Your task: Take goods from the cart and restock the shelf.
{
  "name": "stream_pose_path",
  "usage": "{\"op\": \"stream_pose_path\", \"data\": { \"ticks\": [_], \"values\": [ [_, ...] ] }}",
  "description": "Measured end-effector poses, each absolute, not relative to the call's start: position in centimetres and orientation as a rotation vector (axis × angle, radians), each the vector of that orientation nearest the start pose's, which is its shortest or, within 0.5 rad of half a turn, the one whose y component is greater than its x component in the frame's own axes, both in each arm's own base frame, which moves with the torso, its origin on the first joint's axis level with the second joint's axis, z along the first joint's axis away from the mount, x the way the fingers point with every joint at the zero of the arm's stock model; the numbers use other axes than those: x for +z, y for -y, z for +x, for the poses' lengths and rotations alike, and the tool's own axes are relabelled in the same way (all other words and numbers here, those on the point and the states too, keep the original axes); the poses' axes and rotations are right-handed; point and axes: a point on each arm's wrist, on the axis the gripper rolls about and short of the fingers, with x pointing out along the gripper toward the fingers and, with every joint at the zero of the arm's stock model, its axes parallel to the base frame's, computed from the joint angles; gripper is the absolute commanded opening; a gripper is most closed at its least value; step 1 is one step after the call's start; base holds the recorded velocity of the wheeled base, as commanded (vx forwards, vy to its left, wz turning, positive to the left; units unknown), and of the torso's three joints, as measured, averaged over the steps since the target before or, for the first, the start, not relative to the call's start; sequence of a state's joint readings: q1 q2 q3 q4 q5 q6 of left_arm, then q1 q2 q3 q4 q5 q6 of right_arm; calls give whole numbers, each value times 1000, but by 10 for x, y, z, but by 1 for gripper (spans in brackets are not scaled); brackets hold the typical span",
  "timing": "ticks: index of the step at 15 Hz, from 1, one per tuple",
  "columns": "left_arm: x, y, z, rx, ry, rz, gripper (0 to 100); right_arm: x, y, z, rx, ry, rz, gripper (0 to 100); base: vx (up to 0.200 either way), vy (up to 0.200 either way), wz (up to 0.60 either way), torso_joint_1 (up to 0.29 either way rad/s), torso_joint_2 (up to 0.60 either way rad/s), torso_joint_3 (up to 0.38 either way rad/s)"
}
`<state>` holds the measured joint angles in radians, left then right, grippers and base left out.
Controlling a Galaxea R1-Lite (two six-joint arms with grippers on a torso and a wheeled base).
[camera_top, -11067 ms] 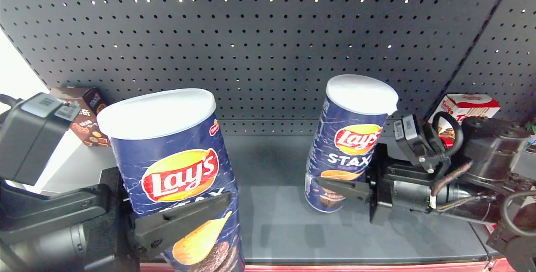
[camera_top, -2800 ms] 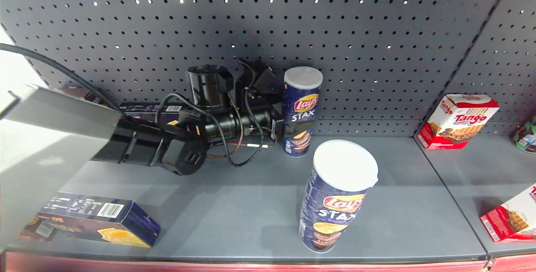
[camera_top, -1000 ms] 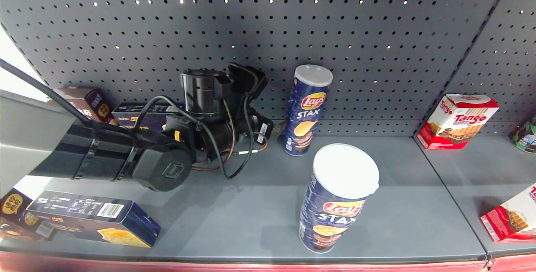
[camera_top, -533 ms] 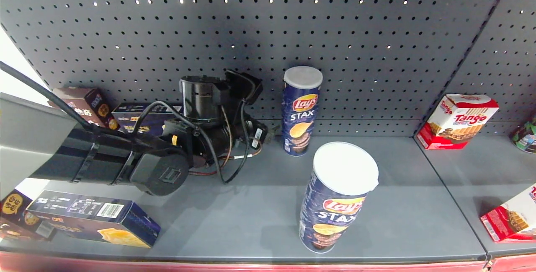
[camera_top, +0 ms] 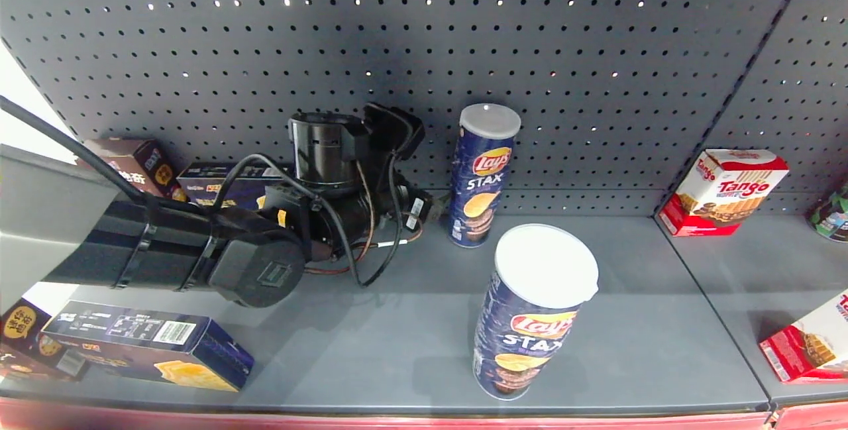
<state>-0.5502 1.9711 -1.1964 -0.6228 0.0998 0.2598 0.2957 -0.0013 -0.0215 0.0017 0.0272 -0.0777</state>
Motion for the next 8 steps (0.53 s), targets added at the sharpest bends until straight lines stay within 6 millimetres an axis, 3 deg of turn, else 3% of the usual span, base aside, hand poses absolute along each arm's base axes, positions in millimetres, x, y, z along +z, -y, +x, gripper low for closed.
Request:
{"op": "stream_pose_path", "data": {
  "ticks": [5, 8],
  "values": [
    [188, 207, 335, -479, -101, 306, 100, 81, 7, -24, 322, 34, -74, 100, 0, 0, 0, 0, 0, 0],
    [180, 194, 327, -458, -144, 311, 100, 81, 7, -24, 322, 34, -74, 100, 0, 0, 0, 0, 0, 0]
  ]
}}
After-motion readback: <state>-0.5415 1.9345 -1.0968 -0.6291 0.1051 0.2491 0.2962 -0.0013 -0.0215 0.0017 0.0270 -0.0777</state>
